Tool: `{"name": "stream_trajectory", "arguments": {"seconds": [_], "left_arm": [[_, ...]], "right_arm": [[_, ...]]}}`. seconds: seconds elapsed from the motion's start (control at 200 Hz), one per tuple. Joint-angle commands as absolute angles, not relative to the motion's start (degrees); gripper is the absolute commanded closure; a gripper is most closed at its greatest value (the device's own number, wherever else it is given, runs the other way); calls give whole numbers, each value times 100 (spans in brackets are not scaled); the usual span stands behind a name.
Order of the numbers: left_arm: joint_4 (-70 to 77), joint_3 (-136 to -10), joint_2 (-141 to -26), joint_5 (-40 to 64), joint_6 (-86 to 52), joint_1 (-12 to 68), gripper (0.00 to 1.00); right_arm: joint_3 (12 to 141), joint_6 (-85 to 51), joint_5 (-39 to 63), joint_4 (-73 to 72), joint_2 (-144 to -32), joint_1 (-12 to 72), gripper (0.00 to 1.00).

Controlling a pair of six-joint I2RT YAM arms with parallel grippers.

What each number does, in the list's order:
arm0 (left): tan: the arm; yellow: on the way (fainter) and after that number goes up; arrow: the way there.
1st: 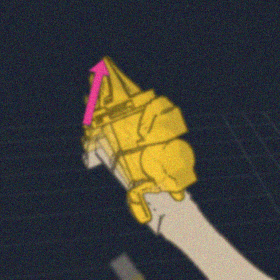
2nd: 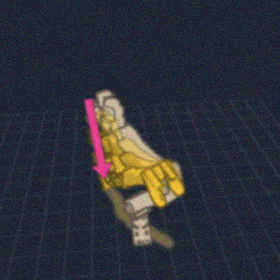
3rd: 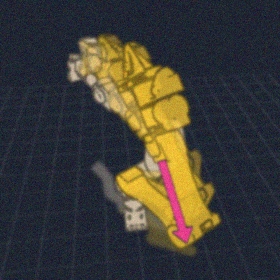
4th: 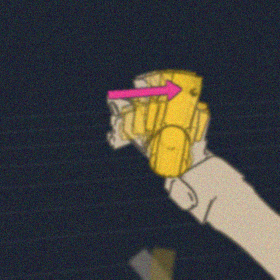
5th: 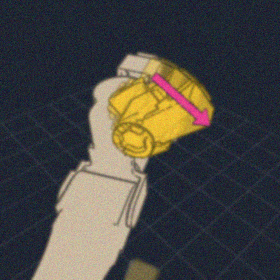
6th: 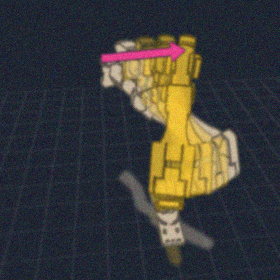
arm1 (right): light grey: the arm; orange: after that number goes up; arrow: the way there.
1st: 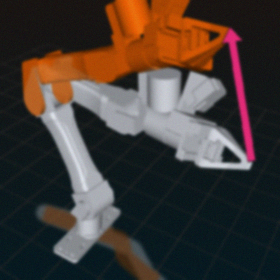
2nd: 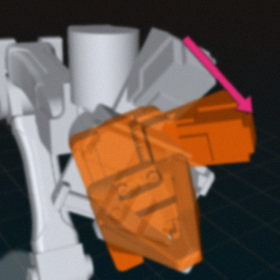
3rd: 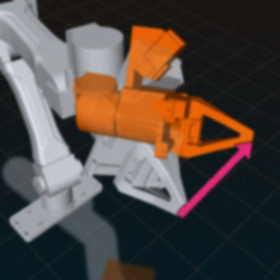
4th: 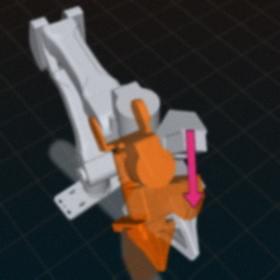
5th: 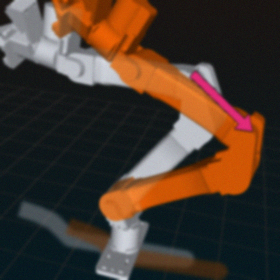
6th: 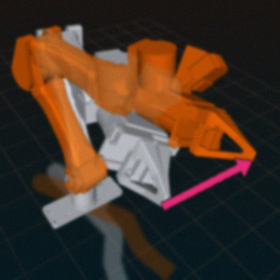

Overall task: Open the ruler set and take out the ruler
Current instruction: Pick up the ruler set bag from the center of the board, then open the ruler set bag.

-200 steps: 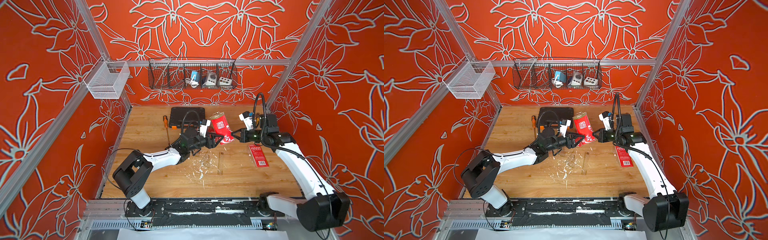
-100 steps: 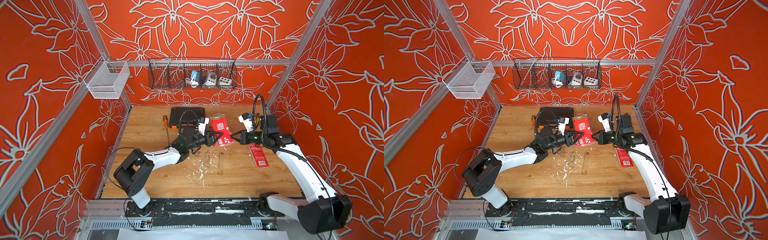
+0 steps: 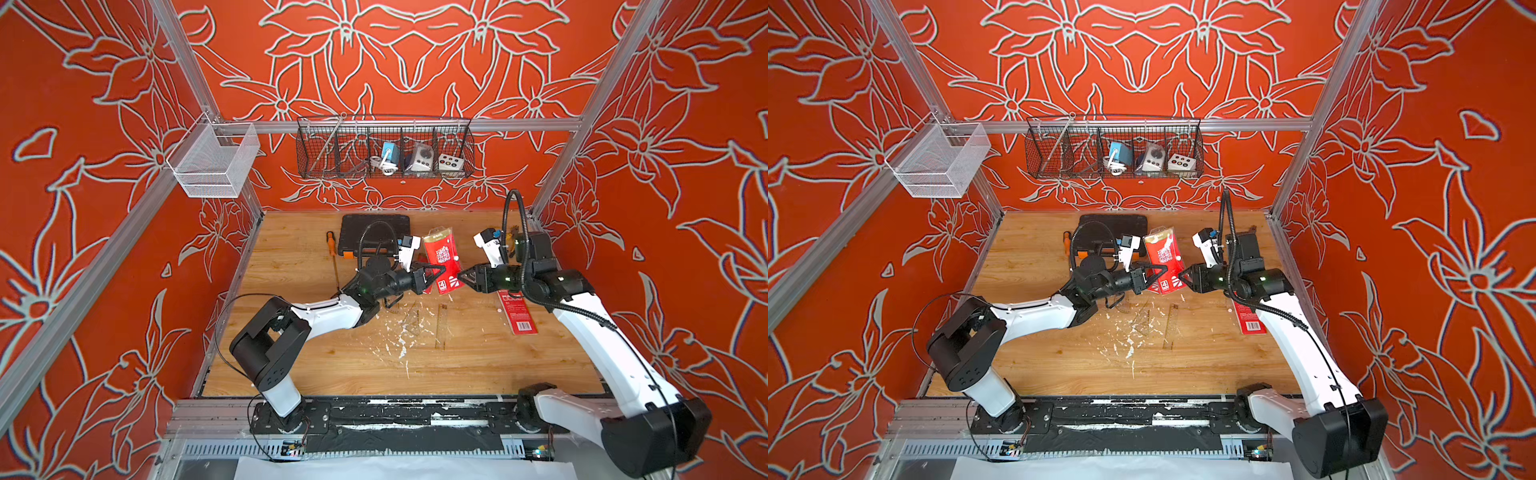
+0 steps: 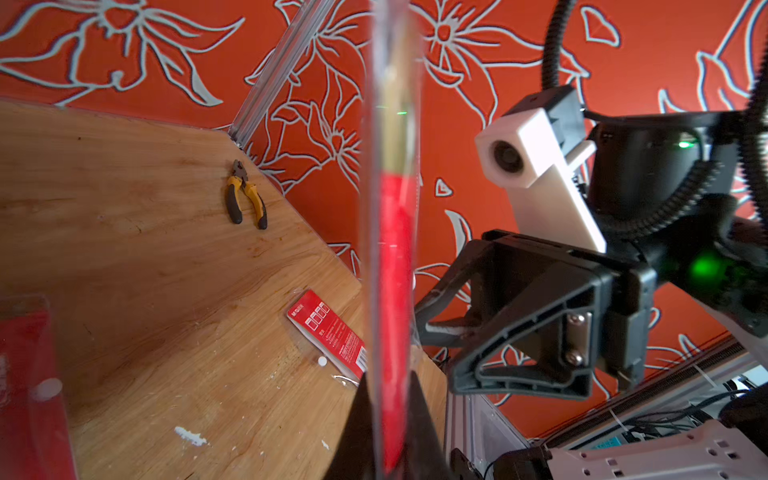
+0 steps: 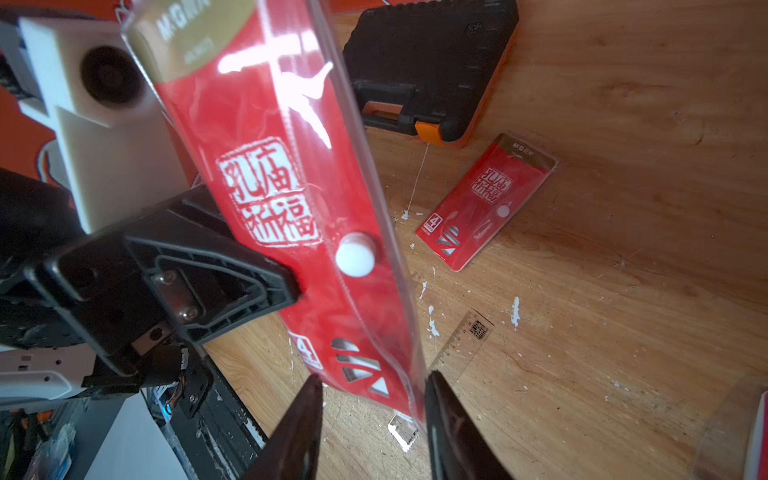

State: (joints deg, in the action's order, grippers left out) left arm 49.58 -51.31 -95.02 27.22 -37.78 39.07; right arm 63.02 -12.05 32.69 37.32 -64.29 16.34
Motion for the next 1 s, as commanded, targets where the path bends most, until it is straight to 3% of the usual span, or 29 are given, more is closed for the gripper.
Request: {"name": "stream_trajectory", "arguments": {"seconds": [0.0, 0.25, 0.68, 0.741, 0.846, 0.996], "left_arm": [[4638, -5224, -9273, 2469, -3628, 3927, 100], [4281, -5282, -9132, 2318, -3533, 3999, 100], [4263, -5396, -9152, 2426, -3550, 4139, 100], [4270, -5379, -9125, 2426, -3534, 4150, 100], [4271, -5353, -9083, 2435, -3530, 4151, 100], [4289, -5326, -9079, 2462, -3539, 4148, 100]], "right_arm": [[6460, -1200, 2434, 3706, -6284, 1888, 54], [6507, -1223, 1491, 3431, -6449, 2340, 52], [6803, -1084, 777, 3120, -7145, 2671, 54], [6827, -1074, 557, 3173, -7198, 2689, 61], [6772, -1082, 199, 3183, -7177, 2698, 84], [6645, -1106, 81, 3034, -7048, 2698, 100]]}}
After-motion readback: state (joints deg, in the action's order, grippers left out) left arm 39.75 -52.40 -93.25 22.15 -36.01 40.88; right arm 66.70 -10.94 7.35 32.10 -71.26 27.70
